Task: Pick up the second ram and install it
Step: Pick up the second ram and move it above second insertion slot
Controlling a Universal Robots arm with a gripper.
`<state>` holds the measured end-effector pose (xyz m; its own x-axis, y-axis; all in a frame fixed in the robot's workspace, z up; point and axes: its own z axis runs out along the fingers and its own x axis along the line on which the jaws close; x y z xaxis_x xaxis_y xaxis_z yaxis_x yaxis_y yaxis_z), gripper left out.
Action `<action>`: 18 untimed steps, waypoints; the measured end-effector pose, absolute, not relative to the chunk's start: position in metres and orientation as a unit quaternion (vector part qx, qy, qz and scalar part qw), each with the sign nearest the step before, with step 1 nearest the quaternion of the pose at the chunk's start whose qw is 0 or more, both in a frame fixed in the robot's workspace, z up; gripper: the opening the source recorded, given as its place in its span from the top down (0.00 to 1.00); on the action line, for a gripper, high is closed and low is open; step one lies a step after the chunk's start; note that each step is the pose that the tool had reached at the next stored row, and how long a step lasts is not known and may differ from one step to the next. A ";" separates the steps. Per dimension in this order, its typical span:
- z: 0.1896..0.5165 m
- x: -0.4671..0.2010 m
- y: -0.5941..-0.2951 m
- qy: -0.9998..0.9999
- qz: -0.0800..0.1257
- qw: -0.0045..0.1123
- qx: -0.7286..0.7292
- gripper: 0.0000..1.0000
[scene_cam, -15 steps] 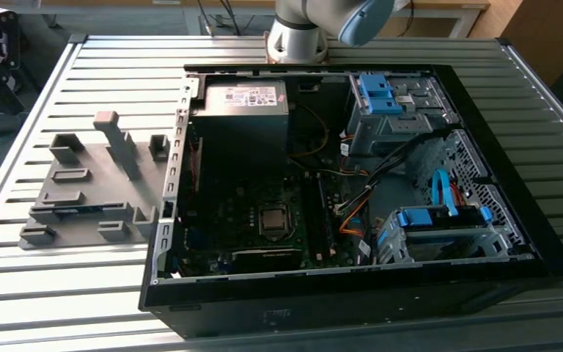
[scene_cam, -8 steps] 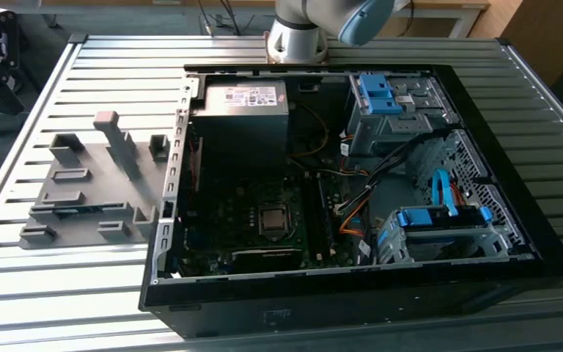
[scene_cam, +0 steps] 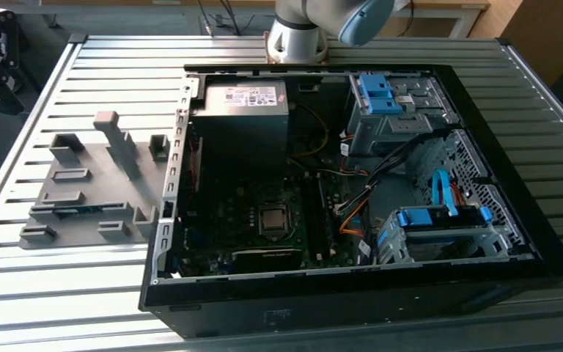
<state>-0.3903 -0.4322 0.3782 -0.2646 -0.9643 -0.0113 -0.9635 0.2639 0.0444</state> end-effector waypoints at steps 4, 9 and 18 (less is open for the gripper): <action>0.378 -0.390 -0.432 -0.792 -0.021 0.009 0.610 0.89; 0.378 -0.390 -0.432 -0.789 -0.021 0.009 0.614 0.89; 0.378 -0.390 -0.432 -0.784 -0.021 0.009 0.621 0.89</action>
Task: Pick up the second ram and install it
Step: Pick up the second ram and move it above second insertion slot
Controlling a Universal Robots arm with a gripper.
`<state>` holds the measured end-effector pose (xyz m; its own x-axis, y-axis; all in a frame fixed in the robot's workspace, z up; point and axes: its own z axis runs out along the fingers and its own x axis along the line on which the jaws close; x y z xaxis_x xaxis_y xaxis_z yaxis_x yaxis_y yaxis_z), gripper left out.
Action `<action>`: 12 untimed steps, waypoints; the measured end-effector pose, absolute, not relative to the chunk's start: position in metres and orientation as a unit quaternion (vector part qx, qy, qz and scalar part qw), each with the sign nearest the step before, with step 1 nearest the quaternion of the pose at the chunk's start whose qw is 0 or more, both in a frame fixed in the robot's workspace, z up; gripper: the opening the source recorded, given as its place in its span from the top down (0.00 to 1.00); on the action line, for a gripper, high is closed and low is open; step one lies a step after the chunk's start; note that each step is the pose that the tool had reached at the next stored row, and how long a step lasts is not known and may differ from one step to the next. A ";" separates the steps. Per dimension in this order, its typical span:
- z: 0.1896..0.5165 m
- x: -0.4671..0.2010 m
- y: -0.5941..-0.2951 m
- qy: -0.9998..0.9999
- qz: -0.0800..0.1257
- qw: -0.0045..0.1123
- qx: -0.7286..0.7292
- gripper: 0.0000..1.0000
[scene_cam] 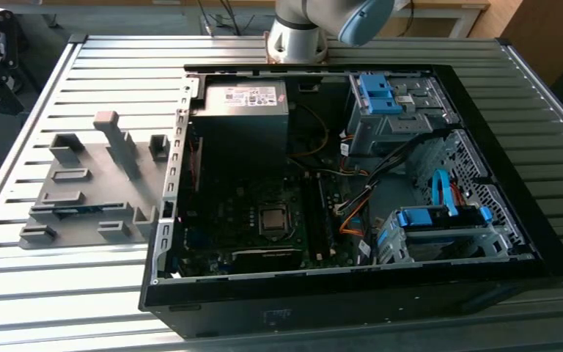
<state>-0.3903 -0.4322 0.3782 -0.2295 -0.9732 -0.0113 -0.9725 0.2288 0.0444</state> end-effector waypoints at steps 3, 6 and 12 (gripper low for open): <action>0.378 -0.390 -0.432 -0.782 -0.021 0.009 0.623 0.89; 0.378 -0.390 -0.432 -0.780 -0.021 0.009 0.625 0.89; 0.378 -0.390 -0.432 -0.775 -0.021 0.010 0.631 0.89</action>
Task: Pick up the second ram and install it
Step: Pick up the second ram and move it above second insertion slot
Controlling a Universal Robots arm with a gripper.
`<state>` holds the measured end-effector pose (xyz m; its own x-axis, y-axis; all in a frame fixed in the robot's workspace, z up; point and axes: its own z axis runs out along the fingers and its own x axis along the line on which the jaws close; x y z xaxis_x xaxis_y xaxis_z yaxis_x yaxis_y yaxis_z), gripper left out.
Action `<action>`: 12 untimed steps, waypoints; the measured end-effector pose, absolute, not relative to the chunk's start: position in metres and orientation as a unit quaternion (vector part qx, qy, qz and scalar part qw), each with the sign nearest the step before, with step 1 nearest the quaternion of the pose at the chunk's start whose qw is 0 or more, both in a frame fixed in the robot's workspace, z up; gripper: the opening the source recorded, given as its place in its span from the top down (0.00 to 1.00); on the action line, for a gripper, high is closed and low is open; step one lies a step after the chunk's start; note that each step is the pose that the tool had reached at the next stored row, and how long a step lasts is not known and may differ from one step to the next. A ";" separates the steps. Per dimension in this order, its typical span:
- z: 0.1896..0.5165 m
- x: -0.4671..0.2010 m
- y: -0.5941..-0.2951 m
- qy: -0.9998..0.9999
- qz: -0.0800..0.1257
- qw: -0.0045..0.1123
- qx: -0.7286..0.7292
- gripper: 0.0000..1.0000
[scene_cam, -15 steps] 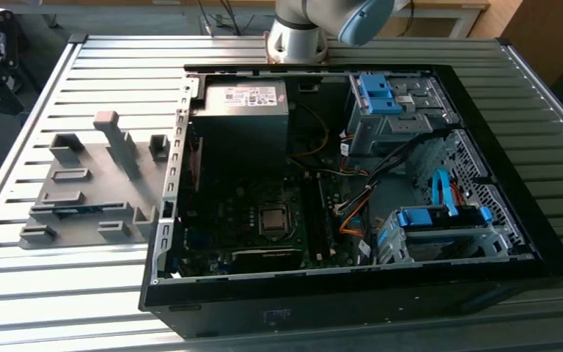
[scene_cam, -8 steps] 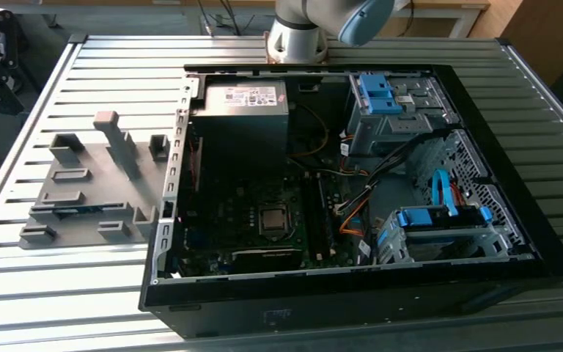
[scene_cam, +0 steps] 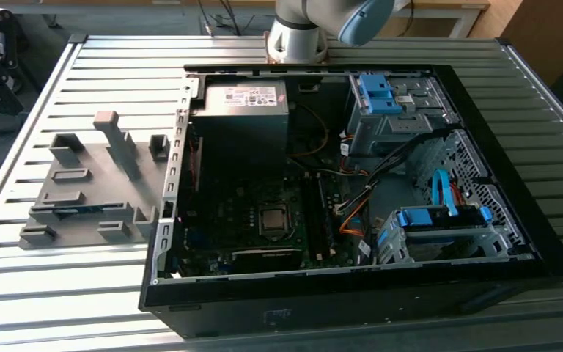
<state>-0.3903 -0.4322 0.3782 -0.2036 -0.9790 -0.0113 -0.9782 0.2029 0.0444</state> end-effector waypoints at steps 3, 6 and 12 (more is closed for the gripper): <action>0.378 -0.390 -0.432 -0.773 -0.021 0.010 0.634 0.89; 0.378 -0.390 -0.432 -0.771 -0.021 0.010 0.636 0.89; 0.378 -0.390 -0.432 -0.767 -0.021 0.010 0.641 0.89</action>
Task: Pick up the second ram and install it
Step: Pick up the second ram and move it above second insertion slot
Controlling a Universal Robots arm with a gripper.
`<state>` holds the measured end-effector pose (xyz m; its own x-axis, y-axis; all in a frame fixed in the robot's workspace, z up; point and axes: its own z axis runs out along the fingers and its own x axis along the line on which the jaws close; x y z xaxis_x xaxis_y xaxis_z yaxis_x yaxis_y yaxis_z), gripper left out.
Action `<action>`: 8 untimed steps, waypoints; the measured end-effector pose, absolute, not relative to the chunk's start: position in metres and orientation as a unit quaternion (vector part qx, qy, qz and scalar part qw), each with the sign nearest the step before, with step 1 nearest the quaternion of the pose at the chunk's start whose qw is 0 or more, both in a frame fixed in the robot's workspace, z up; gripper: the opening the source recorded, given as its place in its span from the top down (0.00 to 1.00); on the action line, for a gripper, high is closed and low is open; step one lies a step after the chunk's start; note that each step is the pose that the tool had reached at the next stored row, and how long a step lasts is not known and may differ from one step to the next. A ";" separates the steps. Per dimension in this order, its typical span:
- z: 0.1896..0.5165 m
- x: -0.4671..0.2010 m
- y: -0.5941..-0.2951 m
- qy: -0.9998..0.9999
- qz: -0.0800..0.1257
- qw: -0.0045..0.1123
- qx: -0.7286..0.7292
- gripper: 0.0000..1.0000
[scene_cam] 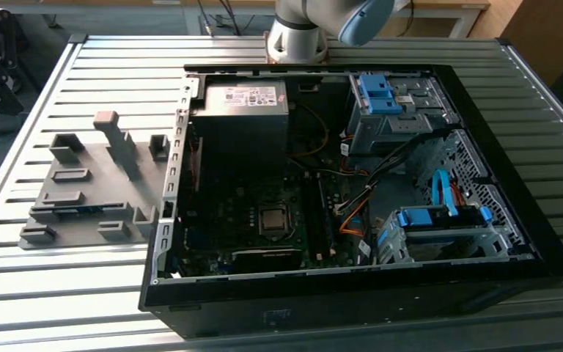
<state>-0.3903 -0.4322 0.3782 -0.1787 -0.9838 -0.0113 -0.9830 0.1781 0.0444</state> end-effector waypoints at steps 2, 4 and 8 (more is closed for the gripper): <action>0.378 -0.390 -0.432 -0.766 -0.021 0.010 0.642 0.89; 0.378 -0.390 -0.432 -0.765 -0.021 0.010 0.643 0.89; 0.378 -0.390 -0.432 -0.763 -0.021 0.010 0.646 0.89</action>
